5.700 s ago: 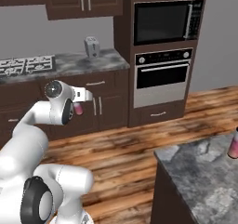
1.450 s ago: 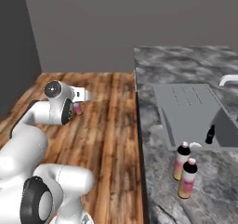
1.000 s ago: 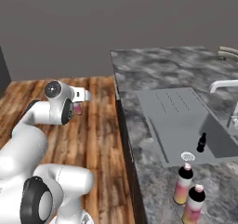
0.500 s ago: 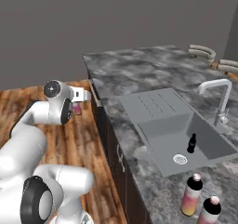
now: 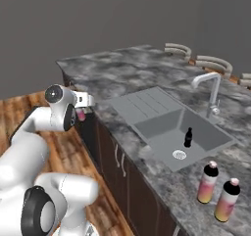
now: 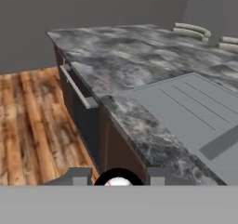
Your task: Place the large bottle from the dining counter next to the other large bottle outside the sink, and place the small bottle from the dining counter next to the other small bottle inside the sink.
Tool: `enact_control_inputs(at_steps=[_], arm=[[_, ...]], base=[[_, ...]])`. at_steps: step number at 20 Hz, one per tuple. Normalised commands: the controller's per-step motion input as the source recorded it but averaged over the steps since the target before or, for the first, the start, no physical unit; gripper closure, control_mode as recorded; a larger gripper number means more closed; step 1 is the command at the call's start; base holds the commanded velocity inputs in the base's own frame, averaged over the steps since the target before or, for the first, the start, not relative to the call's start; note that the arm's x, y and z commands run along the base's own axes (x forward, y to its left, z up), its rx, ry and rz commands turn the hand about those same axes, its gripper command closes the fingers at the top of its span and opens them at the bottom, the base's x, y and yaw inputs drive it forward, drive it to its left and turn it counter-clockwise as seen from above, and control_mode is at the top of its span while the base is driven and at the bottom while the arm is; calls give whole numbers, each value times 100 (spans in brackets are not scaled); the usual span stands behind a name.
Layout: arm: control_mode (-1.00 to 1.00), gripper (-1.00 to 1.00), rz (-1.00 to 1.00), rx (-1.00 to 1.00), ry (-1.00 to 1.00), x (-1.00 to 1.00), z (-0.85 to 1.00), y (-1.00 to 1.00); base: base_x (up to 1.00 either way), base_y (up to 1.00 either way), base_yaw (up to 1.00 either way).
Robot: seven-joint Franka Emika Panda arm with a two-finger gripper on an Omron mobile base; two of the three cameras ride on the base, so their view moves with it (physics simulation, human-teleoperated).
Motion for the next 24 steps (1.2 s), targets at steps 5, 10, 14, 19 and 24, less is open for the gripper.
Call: enact_control_inputs(at_steps=[5, 10, 14, 19, 24], arm=[[100, 100, 0, 0, 0, 0, 0, 0], [100, 100, 0, 0, 0, 0, 0, 0], [100, 100, 0, 0, 0, 0, 0, 0], [100, 100, 0, 0, 0, 0, 0, 0], [100, 100, 0, 0, 0, 0, 0, 0]], base=[[21, 44, -37], [19, 43, -37], [16, 43, -37], [15, 41, -37], [4, 37, -34]])
